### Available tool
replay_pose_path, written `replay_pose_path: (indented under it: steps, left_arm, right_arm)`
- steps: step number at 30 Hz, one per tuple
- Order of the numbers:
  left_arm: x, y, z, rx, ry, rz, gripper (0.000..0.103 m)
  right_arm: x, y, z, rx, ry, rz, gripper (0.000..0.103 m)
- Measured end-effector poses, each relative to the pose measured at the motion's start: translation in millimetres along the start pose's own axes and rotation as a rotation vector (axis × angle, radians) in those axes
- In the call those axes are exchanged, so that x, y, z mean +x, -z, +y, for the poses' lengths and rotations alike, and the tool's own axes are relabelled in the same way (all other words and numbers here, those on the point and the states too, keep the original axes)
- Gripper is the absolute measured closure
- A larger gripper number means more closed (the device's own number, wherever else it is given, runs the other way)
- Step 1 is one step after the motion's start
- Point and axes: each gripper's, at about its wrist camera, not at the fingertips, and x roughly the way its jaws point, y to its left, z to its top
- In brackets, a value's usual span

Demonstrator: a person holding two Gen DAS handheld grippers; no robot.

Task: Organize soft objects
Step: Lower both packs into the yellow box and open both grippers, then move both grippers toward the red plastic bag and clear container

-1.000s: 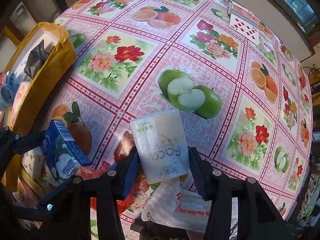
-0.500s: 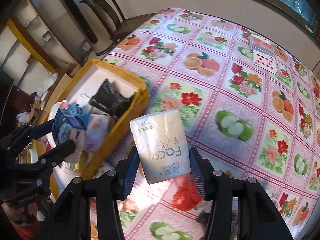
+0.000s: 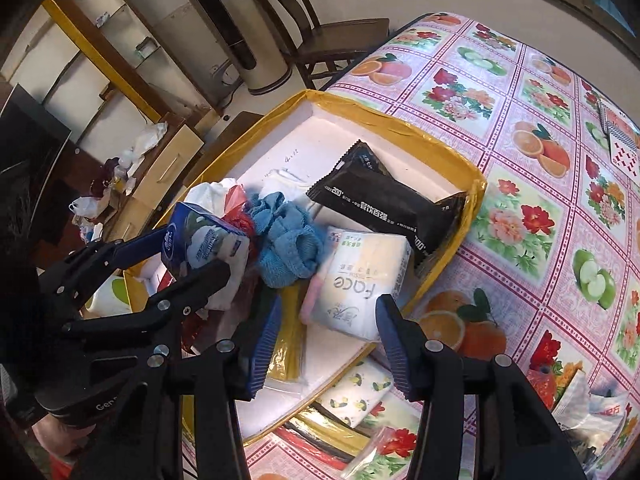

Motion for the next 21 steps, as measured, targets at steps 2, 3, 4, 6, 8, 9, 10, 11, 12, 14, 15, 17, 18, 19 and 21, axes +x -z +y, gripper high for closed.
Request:
replay_pose_path:
  steps: [2,3,4,6,8,9,10,11,12,14,15,17,18,19,21]
  left_arm:
    - [-1.0,4.2,1.0,-0.002,-0.002,-0.009,0.036]
    - [-1.5,6.0,1.6,-0.012,0.01,-0.011,0.035]
    - [-1.8,8.0,1.9,-0.018,0.025,-0.012,0.035]
    - [-1.5,11.8,0.5,-0.023,0.036,-0.015,0.031]
    - [-0.7,15.4,-3.2,-0.021,0.028,-0.009,0.03]
    - [-1.4,17.3,-6.1,-0.02,0.027,-0.006,0.03]
    - [-3.4,19.5,-9.2,-0.02,0.027,-0.008,0.03]
    - [-6.2,21.6,-11.8,-0.022,0.03,-0.015,0.03]
    - [-9.1,23.6,-14.6,-0.024,0.038,-0.026,0.03]
    - [-16.2,28.2,-22.7,-0.023,0.063,-0.045,0.026]
    - [-19.4,30.4,-27.9,-0.016,0.08,-0.05,0.025]
    - [-24.0,34.0,-40.7,0.007,0.102,-0.044,0.025]
    - [-26.5,35.4,-47.2,0.017,0.114,-0.042,0.025]
    - [-29.5,37.6,-54.1,0.026,0.125,-0.045,0.025]
    - [-35.7,41.0,-68.5,0.045,0.132,-0.059,0.022]
  right_arm:
    - [-4.2,3.2,-2.3,0.013,-0.032,-0.018,0.051]
    - [-7.3,5.5,-4.2,0.022,-0.04,-0.027,0.049]
    - [-10.0,8.1,-6.0,0.027,-0.05,-0.035,0.048]
    - [-16.7,15.0,-11.1,0.04,-0.069,-0.054,0.041]
    - [-23.4,22.2,-17.7,0.052,-0.085,-0.07,0.035]
    - [-27.5,26.4,-21.8,0.056,-0.095,-0.08,0.031]
    - [-33.0,31.2,-27.0,0.067,-0.091,-0.096,0.029]
    - [-38.2,35.7,-32.1,0.078,-0.091,-0.104,0.026]
    - [-43.4,40.5,-37.7,0.084,-0.106,-0.106,0.023]
    - [-56.0,50.8,-50.7,0.11,-0.124,-0.126,0.019]
    - [-62.5,55.9,-56.8,0.123,-0.13,-0.139,0.015]
    - [-76.2,67.7,-69.7,0.15,-0.155,-0.16,0.01]
    - [-83.3,73.8,-75.3,0.163,-0.168,-0.174,0.008]
    - [-90.2,80.7,-80.8,0.176,-0.183,-0.187,0.007]
    - [-104.0,95.0,-91.5,0.197,-0.209,-0.211,0.002]
